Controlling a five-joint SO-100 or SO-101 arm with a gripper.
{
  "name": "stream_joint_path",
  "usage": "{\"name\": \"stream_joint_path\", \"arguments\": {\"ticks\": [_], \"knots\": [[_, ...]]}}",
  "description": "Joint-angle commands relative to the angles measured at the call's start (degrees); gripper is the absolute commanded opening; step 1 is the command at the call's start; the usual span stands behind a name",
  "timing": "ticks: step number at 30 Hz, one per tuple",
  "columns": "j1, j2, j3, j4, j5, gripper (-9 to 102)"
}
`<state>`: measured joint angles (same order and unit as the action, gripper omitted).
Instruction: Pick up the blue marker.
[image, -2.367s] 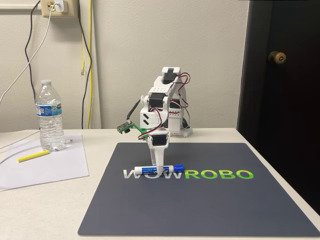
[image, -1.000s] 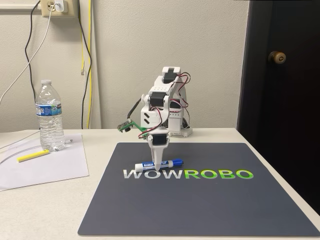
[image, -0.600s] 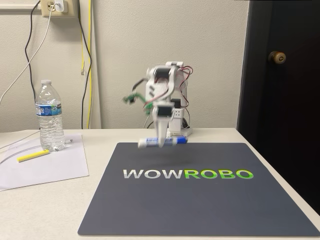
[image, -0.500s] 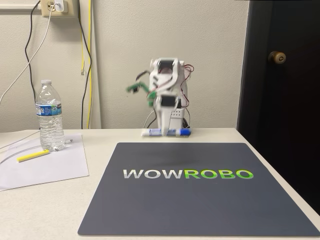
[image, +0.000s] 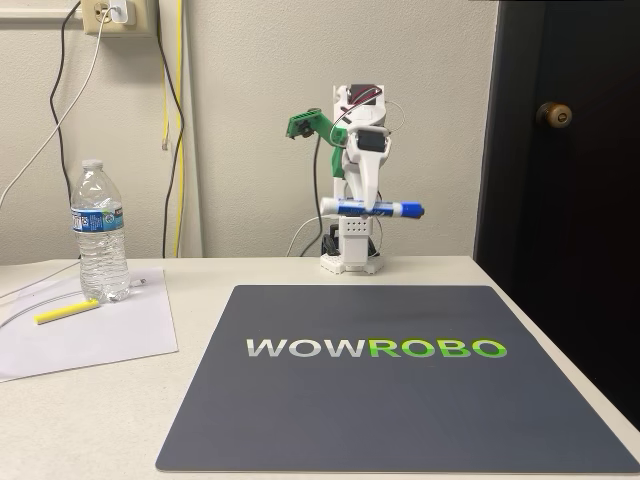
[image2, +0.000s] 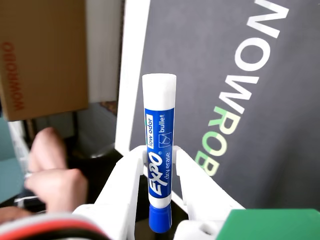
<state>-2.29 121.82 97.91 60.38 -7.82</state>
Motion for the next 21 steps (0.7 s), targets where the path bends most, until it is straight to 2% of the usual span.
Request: {"name": "stream_joint_path", "arguments": {"ticks": [1,7,16,21], "knots": [[-0.4,9.3,6.9,-6.4,0.5,6],[0.1,14.8,13.4,-14.6,2.6,6],[0.8,15.1,13.4,-18.5,4.7,6],[2.6,15.2,14.1,-20.0,11.2,6]]}}
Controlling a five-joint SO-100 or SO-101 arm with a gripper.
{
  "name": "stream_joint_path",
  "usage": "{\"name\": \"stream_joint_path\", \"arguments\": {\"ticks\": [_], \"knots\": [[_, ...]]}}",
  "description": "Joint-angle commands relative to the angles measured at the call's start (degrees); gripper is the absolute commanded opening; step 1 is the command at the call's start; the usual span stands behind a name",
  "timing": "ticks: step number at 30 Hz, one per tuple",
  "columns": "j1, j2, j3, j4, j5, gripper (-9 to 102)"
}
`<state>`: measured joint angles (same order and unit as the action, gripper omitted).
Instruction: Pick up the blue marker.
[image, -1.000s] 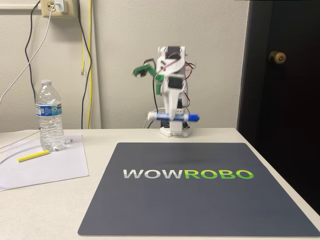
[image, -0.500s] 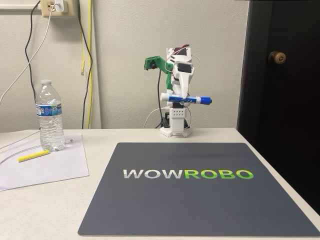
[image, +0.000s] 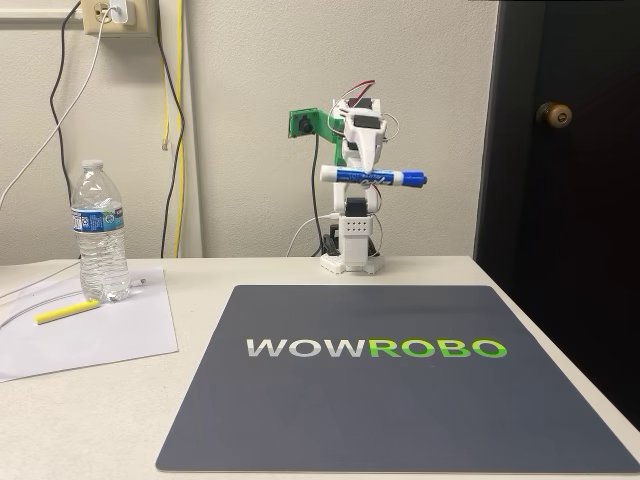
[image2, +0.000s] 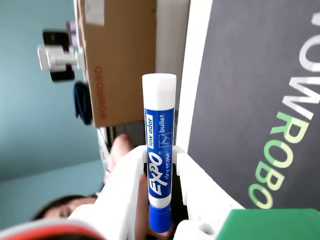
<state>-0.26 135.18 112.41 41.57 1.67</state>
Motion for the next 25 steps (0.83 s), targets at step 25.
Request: {"name": "stream_joint_path", "arguments": {"ticks": [25], "knots": [[0.4,4.9,4.3,-2.7,2.9,6]]}}
